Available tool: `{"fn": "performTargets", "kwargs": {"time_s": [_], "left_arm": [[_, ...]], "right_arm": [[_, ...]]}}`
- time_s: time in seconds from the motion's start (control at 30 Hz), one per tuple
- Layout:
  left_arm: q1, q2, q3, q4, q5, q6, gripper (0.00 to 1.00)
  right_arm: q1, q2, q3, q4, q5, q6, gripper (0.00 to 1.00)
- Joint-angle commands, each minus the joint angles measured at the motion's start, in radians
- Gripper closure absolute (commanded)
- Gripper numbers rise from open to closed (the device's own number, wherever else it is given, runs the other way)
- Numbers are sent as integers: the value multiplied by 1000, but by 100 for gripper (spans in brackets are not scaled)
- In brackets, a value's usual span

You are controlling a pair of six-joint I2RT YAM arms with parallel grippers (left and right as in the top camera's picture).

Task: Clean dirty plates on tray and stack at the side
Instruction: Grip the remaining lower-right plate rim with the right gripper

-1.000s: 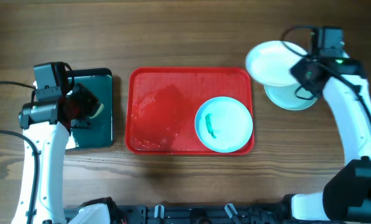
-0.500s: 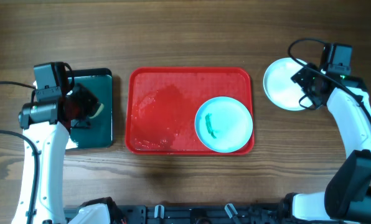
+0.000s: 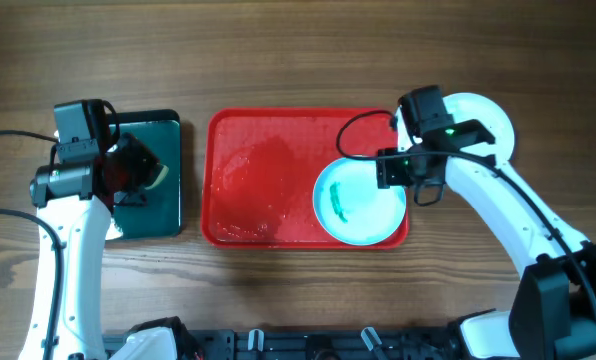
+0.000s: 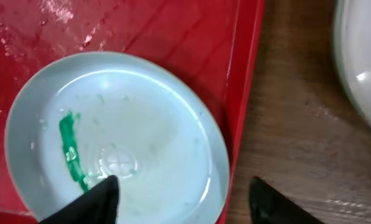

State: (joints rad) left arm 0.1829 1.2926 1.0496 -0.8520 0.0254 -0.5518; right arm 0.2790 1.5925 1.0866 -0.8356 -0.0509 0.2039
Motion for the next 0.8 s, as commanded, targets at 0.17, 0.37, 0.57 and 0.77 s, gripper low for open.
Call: {"fn": "performTargets", "kwargs": {"time_s": [0.17, 0.37, 0.57, 0.77], "left_arm": [[4, 4, -2, 5, 9, -6, 96], [4, 4, -2, 6, 9, -6, 96], [4, 4, -2, 5, 9, -6, 95], [4, 4, -2, 8, 12, -6, 95]], "right_arm": [[5, 81, -20, 19, 10, -135, 49], [5, 123, -69, 53, 16, -152, 53], [5, 123, -92, 63, 26, -171, 62], [5, 123, -139, 127, -77, -167, 68]]}}
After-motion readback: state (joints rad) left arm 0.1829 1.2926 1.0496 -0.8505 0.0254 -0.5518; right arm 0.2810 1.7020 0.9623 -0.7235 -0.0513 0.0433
